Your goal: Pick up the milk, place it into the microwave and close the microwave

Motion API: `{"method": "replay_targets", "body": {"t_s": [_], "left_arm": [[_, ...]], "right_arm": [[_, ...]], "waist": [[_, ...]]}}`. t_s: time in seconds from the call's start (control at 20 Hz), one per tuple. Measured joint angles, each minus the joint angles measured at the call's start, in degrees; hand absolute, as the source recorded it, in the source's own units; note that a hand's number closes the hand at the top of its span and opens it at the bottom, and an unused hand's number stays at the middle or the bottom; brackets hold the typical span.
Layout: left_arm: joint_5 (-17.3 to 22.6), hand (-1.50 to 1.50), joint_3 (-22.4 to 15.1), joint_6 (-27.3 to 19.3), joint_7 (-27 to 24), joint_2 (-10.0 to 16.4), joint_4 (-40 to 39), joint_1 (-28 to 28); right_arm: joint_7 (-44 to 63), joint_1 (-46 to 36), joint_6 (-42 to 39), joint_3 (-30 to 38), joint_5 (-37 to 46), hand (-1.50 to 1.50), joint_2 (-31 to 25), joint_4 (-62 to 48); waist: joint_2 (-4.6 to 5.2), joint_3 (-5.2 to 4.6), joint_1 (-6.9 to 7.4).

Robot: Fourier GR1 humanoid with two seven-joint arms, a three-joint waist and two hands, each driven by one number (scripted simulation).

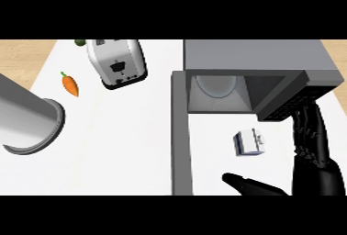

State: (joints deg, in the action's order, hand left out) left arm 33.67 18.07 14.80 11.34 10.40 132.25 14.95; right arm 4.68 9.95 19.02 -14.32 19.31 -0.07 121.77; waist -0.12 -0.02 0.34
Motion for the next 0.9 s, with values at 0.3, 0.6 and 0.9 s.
{"method": "replay_targets", "body": {"t_s": [0.3, 0.6, 0.9], "left_arm": [[4.72, -1.50, 6.57, 4.68, -0.13, 0.65, -0.12, 4.86], [8.34, -1.50, 10.24, 9.15, -1.05, -0.11, -0.22, 8.66], [11.06, -1.50, 12.99, 11.11, -0.21, -0.21, 0.06, 10.92]], "right_arm": [[-2.72, -0.79, 0.95, 4.54, -2.25, -1.50, -0.31, -6.34], [-11.49, 0.88, 3.49, 8.89, -6.12, -1.50, -0.25, -16.96], [-20.44, 0.03, 3.13, 13.53, -10.34, -1.50, -0.35, -29.79]], "waist": [[0.01, 0.02, 0.23], [0.01, 0.04, 0.28], [0.04, 0.07, 0.39]]}}
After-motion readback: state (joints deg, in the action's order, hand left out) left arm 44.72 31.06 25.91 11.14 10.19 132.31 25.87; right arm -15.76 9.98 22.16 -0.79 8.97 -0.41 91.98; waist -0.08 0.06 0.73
